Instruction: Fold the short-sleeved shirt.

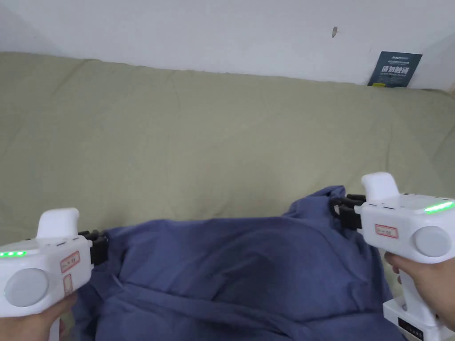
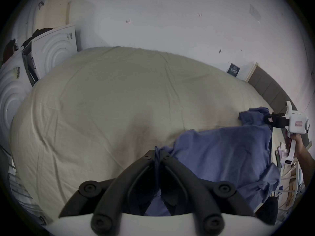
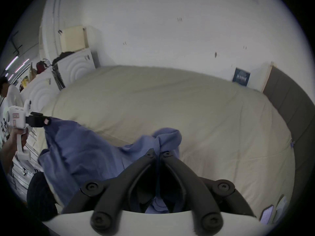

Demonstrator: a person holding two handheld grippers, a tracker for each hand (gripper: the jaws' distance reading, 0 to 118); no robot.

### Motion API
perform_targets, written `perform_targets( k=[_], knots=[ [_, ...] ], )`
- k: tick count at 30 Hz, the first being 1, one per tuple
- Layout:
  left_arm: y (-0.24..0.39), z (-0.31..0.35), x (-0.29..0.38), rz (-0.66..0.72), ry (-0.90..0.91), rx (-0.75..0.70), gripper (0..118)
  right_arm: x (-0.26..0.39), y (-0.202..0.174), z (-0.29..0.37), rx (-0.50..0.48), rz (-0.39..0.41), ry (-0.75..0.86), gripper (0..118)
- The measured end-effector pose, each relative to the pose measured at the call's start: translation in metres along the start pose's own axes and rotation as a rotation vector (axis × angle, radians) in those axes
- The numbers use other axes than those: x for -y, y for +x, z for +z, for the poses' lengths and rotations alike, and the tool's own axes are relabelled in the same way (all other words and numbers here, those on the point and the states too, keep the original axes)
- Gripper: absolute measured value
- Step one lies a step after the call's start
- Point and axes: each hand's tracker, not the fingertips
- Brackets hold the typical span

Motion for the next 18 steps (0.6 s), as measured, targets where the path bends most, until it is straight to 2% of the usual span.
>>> perform_targets(
  k=[4, 7, 10, 16, 17, 18],
  knots=[
    [0.001, 0.063, 0.02, -0.009, 0.042, 0.022, 4, 0.023, -0.024, 0.102, -0.006, 0.001, 0.094, 3],
    [-0.01, 0.09, 0.051, -0.032, 0.035, 0.032, 4, 0.069, -0.032, 0.151, -0.001, -0.011, 0.093, 3],
    [-0.013, 0.101, 0.083, -0.065, -0.024, 0.028, 4, 0.126, -0.036, 0.17, 0.025, -0.045, 0.024, 3],
    [-0.006, 0.075, 0.138, -0.087, -0.163, -0.01, 4, 0.212, -0.033, 0.145, 0.109, -0.241, -0.158, 4],
    [-0.005, 0.069, 0.143, -0.105, -0.181, -0.025, 4, 0.215, -0.032, 0.141, 0.113, -0.252, -0.174, 6],
    [-0.005, 0.065, 0.146, -0.097, -0.17, -0.027, 13, 0.213, -0.031, 0.139, 0.105, -0.262, -0.174, 25]
  ],
)
